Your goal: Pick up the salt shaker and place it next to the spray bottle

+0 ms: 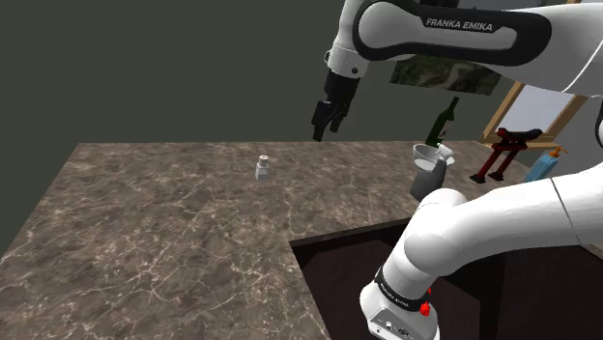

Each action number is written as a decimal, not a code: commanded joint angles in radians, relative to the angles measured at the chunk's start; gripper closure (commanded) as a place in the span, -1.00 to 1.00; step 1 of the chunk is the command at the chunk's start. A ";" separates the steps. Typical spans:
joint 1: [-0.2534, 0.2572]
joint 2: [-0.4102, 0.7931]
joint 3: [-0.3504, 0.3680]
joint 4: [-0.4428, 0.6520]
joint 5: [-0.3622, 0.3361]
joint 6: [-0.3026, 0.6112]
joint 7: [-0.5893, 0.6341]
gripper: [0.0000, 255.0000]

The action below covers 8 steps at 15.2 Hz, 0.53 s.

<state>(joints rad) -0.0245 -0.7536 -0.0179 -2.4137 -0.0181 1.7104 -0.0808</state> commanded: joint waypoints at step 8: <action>-0.007 0.205 -0.009 -0.020 -0.002 0.257 0.010 -1.00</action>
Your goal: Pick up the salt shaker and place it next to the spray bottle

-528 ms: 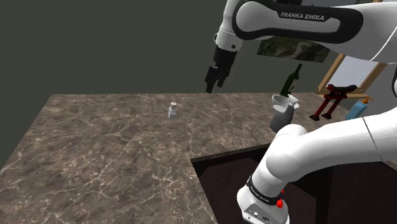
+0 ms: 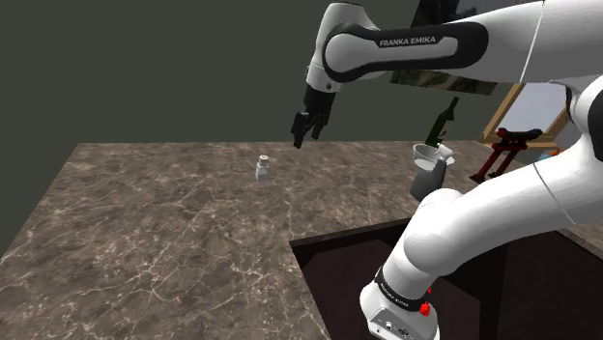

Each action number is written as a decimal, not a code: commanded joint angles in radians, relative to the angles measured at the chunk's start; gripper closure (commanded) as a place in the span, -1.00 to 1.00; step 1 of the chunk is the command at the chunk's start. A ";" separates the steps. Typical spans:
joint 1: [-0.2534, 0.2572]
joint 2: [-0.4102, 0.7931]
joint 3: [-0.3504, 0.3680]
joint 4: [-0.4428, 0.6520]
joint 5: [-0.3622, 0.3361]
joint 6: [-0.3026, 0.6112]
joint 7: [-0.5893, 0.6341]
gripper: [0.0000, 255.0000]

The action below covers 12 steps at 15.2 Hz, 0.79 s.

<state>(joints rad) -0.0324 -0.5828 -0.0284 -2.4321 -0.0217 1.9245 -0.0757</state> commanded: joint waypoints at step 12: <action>-0.007 0.471 -0.015 0.136 0.011 0.396 0.016 -1.00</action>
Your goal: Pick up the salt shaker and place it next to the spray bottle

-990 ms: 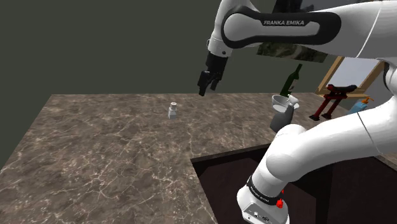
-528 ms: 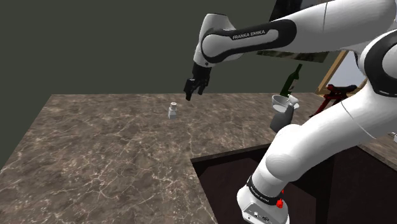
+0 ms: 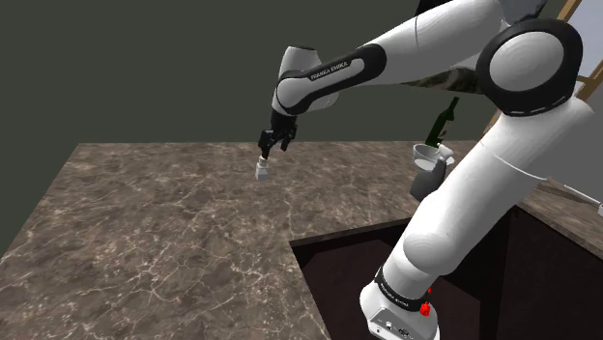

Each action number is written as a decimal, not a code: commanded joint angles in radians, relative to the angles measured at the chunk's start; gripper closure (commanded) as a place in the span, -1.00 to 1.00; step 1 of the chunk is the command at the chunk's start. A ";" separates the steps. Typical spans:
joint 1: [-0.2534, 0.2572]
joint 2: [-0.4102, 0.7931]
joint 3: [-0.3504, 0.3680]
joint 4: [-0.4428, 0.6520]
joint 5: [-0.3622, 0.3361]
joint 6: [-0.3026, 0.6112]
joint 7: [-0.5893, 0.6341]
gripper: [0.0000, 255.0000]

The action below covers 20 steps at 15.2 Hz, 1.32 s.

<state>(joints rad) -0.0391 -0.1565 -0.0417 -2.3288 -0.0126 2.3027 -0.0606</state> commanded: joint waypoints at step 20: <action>-0.002 0.165 -0.003 0.033 0.009 0.143 -0.003 1.00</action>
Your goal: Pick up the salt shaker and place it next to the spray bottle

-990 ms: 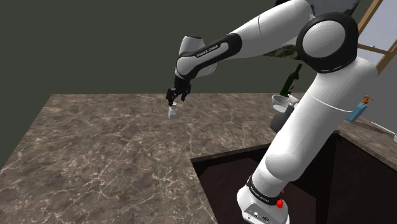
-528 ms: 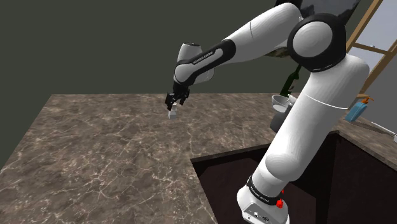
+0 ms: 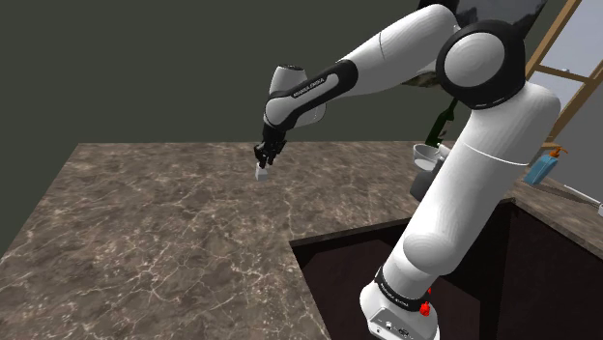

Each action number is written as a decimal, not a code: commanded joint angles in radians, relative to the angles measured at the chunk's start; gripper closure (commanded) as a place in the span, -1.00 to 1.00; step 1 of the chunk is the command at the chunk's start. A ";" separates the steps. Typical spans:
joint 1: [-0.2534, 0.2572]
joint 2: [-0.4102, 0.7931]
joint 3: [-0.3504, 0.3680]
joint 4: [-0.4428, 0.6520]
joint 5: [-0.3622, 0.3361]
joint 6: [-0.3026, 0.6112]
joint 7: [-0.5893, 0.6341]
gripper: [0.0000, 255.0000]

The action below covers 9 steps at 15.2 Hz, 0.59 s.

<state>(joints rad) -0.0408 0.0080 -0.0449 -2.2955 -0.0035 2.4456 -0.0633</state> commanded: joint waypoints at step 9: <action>0.000 -0.016 0.000 0.010 -0.001 -0.027 0.001 1.00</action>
<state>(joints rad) -0.0406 -0.0003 -0.0448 -2.2894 -0.0042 2.4310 -0.0624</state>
